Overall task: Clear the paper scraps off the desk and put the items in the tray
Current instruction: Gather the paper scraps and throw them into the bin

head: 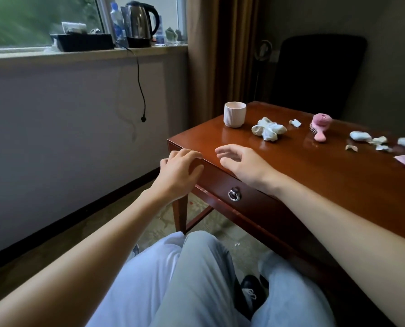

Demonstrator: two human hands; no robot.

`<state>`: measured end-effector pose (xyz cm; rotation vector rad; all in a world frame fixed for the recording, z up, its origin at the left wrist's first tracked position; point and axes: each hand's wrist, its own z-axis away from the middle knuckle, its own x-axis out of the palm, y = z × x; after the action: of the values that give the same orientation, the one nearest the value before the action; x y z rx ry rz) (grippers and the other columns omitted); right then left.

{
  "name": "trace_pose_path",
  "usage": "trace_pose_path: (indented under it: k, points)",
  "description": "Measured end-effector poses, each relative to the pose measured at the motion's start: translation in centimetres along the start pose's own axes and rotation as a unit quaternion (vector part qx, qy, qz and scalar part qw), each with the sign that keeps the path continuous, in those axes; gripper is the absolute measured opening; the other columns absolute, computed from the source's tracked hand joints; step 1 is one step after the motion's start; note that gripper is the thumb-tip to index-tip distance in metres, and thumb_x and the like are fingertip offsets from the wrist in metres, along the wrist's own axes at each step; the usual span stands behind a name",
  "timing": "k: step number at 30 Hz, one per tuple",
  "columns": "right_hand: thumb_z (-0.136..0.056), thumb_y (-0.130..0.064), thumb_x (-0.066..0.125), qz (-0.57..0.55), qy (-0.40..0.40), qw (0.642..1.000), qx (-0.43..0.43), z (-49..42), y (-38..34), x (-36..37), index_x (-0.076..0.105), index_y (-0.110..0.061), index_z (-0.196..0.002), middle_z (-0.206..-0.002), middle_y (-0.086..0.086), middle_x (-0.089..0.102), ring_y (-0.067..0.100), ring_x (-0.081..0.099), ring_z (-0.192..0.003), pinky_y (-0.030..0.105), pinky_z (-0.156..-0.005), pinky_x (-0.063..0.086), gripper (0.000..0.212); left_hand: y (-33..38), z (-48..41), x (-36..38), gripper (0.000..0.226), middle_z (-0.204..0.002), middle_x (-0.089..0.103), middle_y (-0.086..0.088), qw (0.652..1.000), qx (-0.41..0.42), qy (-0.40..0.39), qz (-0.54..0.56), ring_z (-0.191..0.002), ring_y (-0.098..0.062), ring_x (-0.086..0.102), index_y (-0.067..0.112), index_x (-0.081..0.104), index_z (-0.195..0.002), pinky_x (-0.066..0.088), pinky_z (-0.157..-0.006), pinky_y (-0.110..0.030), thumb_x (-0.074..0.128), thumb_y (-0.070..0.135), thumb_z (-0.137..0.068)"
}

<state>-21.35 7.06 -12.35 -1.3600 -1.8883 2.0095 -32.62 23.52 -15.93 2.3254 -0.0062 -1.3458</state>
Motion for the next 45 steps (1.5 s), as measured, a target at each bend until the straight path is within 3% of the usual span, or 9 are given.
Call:
trace_pose_path:
  k: [9,19,24,30,36,41,45]
  points:
    - [-0.097,-0.020,0.056,0.041,0.047,0.997,0.038,0.6,1.7,-4.9,0.062,-0.025,-0.126,-0.124,-0.005,0.064,0.007,0.057,-0.117,0.024,-0.100,0.041,0.029,4.3,-4.5,2.2,0.033,-0.138,0.050,0.005,0.998,0.055,-0.041,-0.011,-0.130,-0.021,0.037,0.032,0.054,-0.129,0.029,-0.104,-0.048,0.049,0.040,-0.098]
    - [-0.097,-0.023,0.056,0.081,0.098,0.990,0.062,1.5,4.3,-8.9,0.061,-0.028,-0.126,-0.128,-0.005,0.062,0.011,0.053,-0.124,0.036,-0.108,0.042,0.030,8.0,-7.2,4.1,0.034,-0.139,0.049,0.002,0.994,0.091,-0.066,-0.011,-0.130,-0.024,0.038,0.030,0.052,-0.131,0.030,-0.104,-0.048,0.047,0.040,-0.099]
    - [-0.097,-0.022,0.055,0.097,0.113,0.986,0.073,1.3,5.3,-10.7,0.059,-0.028,-0.130,-0.133,-0.004,0.058,0.013,0.050,-0.128,0.033,-0.108,0.041,0.033,9.3,-8.8,5.1,0.033,-0.142,0.048,0.002,0.992,0.094,-0.078,-0.003,-0.131,-0.023,0.036,0.031,0.052,-0.132,0.027,-0.106,-0.048,0.046,0.038,-0.100]
    - [-0.096,-0.024,0.054,0.114,0.125,0.982,0.085,-0.1,6.9,-11.9,0.056,-0.030,-0.132,-0.140,-0.004,0.053,0.015,0.047,-0.130,0.035,-0.109,0.041,0.037,9.8,-11.3,6.8,0.035,-0.147,0.044,0.002,0.994,0.075,-0.071,0.029,-0.133,-0.024,0.036,0.030,0.051,-0.135,0.026,-0.109,-0.050,0.044,0.035,-0.101]
    - [-0.095,-0.022,0.052,0.140,0.137,0.976,0.099,-2.4,8.7,-13.1,0.055,-0.028,-0.135,-0.144,-0.003,0.050,0.018,0.046,-0.132,0.035,-0.111,0.039,0.040,10.4,-14.0,9.7,0.038,-0.150,0.041,0.001,0.992,0.102,-0.074,0.029,-0.137,-0.023,0.033,0.026,0.049,-0.139,0.027,-0.110,-0.047,0.040,0.034,-0.103]
    - [-0.097,-0.021,0.051,0.153,0.153,0.970,0.113,-4.4,10.7,-14.8,0.050,-0.026,-0.140,-0.150,-0.003,0.043,0.019,0.039,-0.138,0.038,-0.115,0.035,0.043,11.8,-16.6,12.4,0.039,-0.155,0.036,0.001,0.990,0.130,-0.028,0.054,-0.145,-0.021,0.021,0.025,0.048,-0.140,0.016,-0.118,-0.042,0.044,0.029,-0.102]
    - [-0.099,-0.016,0.049,0.148,0.192,0.965,0.104,-5.8,12.2,-15.9,0.049,-0.025,-0.141,-0.151,-0.003,0.042,0.018,0.037,-0.140,0.034,-0.113,0.033,0.043,13.3,-18.9,14.6,0.037,-0.155,0.036,0.000,0.985,0.166,-0.017,0.048,-0.147,-0.023,0.020,0.027,0.051,-0.137,0.015,-0.120,-0.045,0.045,0.027,-0.100]
